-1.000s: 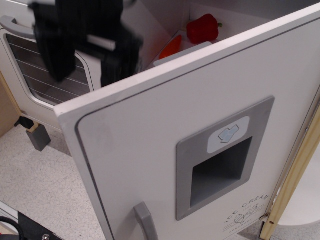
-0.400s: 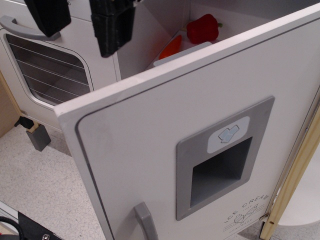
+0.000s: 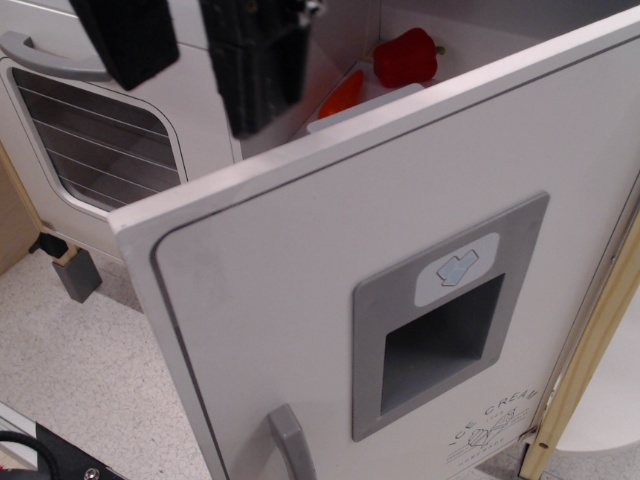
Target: Close fridge
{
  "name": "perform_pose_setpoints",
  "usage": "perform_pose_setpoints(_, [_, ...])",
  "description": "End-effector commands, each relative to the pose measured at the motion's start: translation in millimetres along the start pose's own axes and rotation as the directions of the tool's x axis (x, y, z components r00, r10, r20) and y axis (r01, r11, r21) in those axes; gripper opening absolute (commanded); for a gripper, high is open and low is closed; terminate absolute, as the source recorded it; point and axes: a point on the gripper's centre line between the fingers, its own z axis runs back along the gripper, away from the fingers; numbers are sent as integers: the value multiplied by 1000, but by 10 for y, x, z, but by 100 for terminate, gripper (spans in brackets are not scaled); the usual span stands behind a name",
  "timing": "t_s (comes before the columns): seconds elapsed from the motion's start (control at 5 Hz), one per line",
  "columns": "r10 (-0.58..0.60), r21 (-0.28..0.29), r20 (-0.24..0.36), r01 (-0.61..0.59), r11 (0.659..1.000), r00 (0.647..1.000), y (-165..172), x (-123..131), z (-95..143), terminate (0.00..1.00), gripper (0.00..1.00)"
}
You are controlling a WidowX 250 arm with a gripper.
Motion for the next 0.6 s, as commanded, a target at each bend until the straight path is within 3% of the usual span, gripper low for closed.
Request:
perform_pose_setpoints(0.0, [-63, 175, 62, 51, 983, 996, -20, -34, -145, 0, 100])
perform_pose_setpoints(0.4, [18, 212, 75, -33, 977, 997, 310, 217, -83, 0, 100])
